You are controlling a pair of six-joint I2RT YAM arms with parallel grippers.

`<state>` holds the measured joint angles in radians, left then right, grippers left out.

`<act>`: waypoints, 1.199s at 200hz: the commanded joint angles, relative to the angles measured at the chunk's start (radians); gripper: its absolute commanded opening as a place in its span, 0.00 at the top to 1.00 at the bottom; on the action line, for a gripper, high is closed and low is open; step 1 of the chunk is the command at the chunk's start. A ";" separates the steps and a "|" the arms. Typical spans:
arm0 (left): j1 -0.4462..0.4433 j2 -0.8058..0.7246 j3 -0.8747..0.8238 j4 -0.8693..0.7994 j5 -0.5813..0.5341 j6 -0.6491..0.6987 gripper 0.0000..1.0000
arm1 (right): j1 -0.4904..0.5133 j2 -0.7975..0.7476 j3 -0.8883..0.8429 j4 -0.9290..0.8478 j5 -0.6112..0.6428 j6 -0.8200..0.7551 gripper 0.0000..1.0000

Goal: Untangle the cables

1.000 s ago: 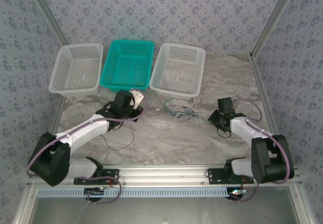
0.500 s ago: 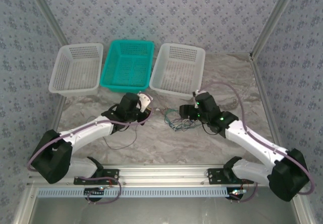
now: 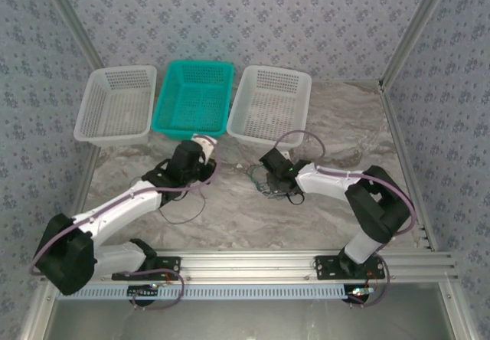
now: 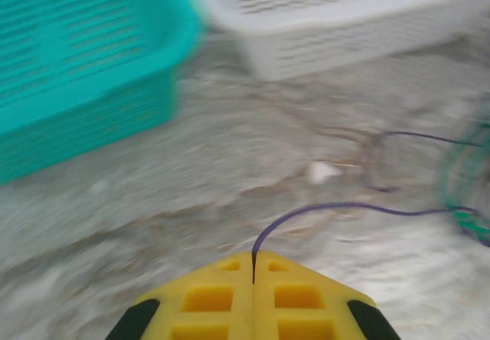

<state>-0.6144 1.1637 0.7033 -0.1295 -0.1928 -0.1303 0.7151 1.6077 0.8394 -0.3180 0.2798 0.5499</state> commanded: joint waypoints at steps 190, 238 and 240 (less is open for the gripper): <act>0.044 -0.038 0.629 -0.173 0.296 0.007 1.00 | -0.149 -0.591 -0.027 -0.059 -0.172 0.029 0.24; 0.039 0.181 0.917 -0.148 0.293 0.037 1.00 | -0.085 -0.626 -0.067 0.293 -0.523 -0.158 0.02; 0.040 0.188 0.927 -0.149 0.296 0.036 1.00 | -0.082 -0.621 -0.066 0.307 -0.525 -0.165 0.02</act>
<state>-0.5697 1.2808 1.5139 -0.2855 0.0898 -0.1261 0.5995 0.9691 0.7700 -0.2024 -0.0704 0.5026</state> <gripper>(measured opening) 0.062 0.960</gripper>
